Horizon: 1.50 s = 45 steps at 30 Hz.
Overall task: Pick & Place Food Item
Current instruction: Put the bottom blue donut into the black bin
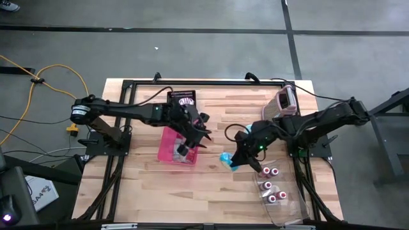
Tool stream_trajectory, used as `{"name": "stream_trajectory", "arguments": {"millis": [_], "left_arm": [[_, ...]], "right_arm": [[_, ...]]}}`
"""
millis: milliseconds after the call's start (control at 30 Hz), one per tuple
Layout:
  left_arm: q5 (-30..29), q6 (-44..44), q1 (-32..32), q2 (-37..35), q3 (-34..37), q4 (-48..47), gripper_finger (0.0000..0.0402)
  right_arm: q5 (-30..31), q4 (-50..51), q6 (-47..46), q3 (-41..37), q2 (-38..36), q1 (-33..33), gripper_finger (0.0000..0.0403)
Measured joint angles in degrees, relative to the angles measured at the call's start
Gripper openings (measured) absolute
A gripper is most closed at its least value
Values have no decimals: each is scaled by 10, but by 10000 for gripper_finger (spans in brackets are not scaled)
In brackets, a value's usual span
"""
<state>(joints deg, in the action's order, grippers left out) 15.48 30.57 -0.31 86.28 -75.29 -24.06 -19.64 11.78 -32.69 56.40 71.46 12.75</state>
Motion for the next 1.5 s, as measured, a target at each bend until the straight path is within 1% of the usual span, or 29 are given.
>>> {"name": "stream_trajectory", "arguments": {"millis": [267, 400, 567, 800, 967, 1333, 1500], "left_arm": [[1, 49, -26, 0, 0, 73, 155], [10, 73, -37, 0, 0, 101, 155], [15, 97, -51, 0, 0, 131, 155], [16, 102, -67, 0, 0, 168, 155], [15, 101, -74, -1, 0, 181, 155], [32, 71, -77, -1, 0, 191, 155], [30, 66, -77, -1, 0, 203, 155]], "right_arm": [[-45, -80, 11, 0, 0, 0, 55], [-58, -91, 18, 0, 0, 0, 55], [-60, -96, 31, 0, 0, 0, 55], [-58, -103, 59, 0, 0, -1, 55], [-61, -108, 77, 0, 0, -14, 55], [-107, -127, 125, 0, 2, -39, 55], [-110, -125, 130, 0, 2, -41, 55]]}}
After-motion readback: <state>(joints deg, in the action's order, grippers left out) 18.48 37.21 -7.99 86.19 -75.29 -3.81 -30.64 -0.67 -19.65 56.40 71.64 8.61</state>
